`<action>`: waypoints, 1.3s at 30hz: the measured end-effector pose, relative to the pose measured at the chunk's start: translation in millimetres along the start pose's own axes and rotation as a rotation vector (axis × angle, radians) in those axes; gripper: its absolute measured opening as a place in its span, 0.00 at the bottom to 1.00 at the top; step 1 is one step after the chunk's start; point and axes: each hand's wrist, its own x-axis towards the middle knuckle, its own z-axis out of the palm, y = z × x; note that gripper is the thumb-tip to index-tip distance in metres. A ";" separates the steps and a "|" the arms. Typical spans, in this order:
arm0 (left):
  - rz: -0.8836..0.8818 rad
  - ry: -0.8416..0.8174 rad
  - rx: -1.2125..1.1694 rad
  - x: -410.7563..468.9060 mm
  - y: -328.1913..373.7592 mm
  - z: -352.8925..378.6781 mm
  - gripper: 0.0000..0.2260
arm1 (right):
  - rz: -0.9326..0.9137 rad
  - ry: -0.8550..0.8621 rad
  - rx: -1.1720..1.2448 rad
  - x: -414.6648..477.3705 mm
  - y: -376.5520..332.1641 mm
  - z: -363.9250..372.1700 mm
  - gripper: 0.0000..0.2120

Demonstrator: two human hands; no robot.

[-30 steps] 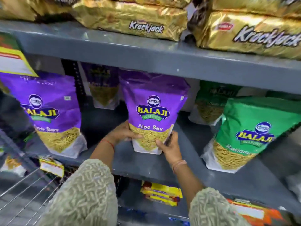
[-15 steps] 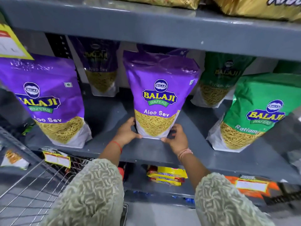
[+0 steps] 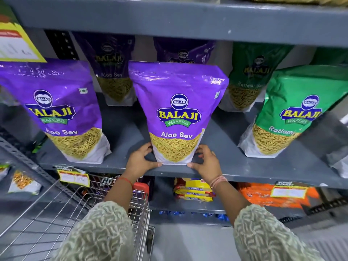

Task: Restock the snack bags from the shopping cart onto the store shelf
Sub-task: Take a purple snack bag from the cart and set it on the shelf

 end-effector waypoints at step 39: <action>0.147 0.702 0.142 -80.5 21.9 74.9 0.09 | -0.030 0.383 0.137 -67.3 55.7 -83.5 0.24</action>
